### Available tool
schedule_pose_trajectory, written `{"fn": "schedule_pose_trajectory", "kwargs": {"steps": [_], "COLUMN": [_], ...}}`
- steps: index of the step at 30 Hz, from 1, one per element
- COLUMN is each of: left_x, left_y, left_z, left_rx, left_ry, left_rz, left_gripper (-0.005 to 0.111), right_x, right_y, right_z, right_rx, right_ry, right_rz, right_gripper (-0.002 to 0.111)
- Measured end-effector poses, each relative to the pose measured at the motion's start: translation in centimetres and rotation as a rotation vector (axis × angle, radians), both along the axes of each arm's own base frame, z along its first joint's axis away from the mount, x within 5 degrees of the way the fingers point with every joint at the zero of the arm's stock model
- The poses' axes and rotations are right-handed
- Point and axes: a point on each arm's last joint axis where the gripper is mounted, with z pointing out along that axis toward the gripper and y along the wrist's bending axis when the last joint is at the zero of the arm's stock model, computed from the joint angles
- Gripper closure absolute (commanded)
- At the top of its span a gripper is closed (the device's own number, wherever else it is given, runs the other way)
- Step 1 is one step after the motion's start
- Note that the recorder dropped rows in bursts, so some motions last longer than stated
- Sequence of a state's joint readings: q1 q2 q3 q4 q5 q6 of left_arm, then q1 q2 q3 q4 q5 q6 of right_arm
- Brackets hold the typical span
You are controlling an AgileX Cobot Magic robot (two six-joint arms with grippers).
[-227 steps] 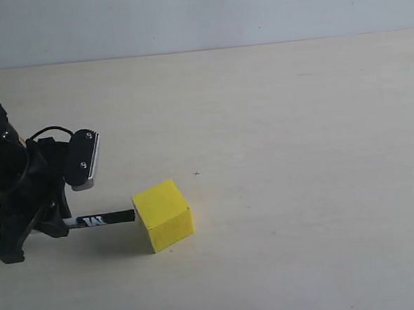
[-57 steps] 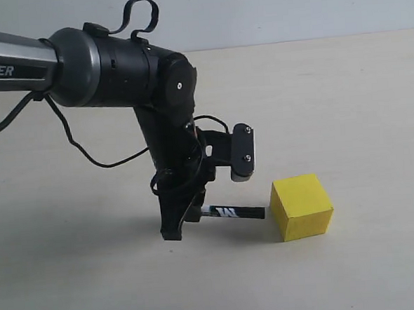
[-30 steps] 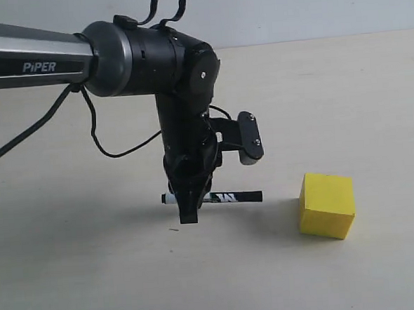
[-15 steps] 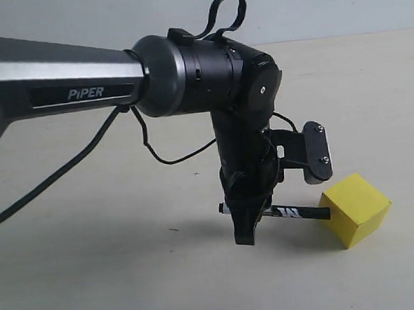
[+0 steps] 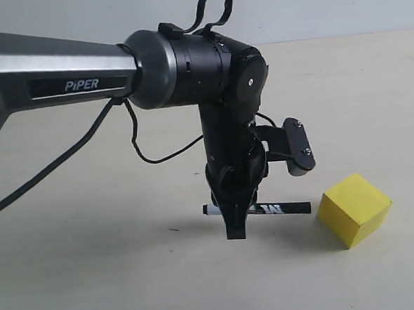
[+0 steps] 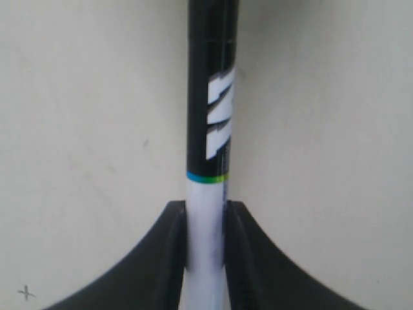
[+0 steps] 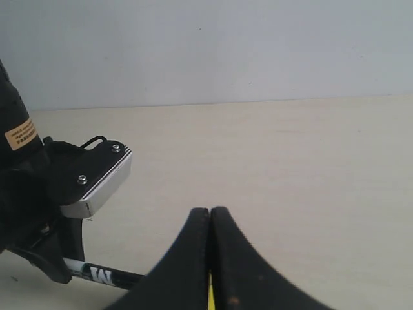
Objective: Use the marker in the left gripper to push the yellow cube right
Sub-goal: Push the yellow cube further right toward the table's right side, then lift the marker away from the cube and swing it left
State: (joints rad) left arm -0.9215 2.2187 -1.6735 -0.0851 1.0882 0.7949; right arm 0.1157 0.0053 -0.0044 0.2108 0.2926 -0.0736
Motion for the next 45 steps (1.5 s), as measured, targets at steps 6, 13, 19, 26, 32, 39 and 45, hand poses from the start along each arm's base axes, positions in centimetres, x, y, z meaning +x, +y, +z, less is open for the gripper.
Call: {"fn": "schedule_pose_trajectory", "kwargs": {"steps": [6,13,19,26,32,39,45], "left_x": [0.0,0.4,0.8,0.6,0.4,-0.2,0.0], "left_y": [-2.7,-1.6,-2.0,-2.5,-2.7,-3.3,-3.4], "left_z": [0.4,0.4,0.5,0.6,0.6,0.6,0.6], "left_rx": [-0.090,-0.030,-0.079,-0.104,-0.110,-0.120,-0.140], "left_ry": [-0.045,0.007,-0.030,-0.047,-0.051,-0.057,-0.071], "left_rz": [-0.007,0.026,0.039,0.033,0.029,0.015,0.027], "left_gripper": [0.107,0.107,0.107,0.107,0.107,0.107,0.107], "right_x": [0.0,0.0,0.0,0.0,0.0,0.0,0.0], "right_y": [0.0,0.0,0.0,0.0,0.0,0.0,0.0], "right_z": [0.0,0.0,0.0,0.0,0.0,0.0,0.0], "right_rx": [0.000,0.000,0.000,0.000,0.000,0.000,0.000], "right_ry": [0.000,0.000,0.000,0.000,0.000,0.000,0.000], "right_rz": [0.000,0.000,0.000,0.000,0.000,0.000,0.000], "right_gripper": [0.108,0.108,0.108,0.108,0.108,0.108,0.108]}}
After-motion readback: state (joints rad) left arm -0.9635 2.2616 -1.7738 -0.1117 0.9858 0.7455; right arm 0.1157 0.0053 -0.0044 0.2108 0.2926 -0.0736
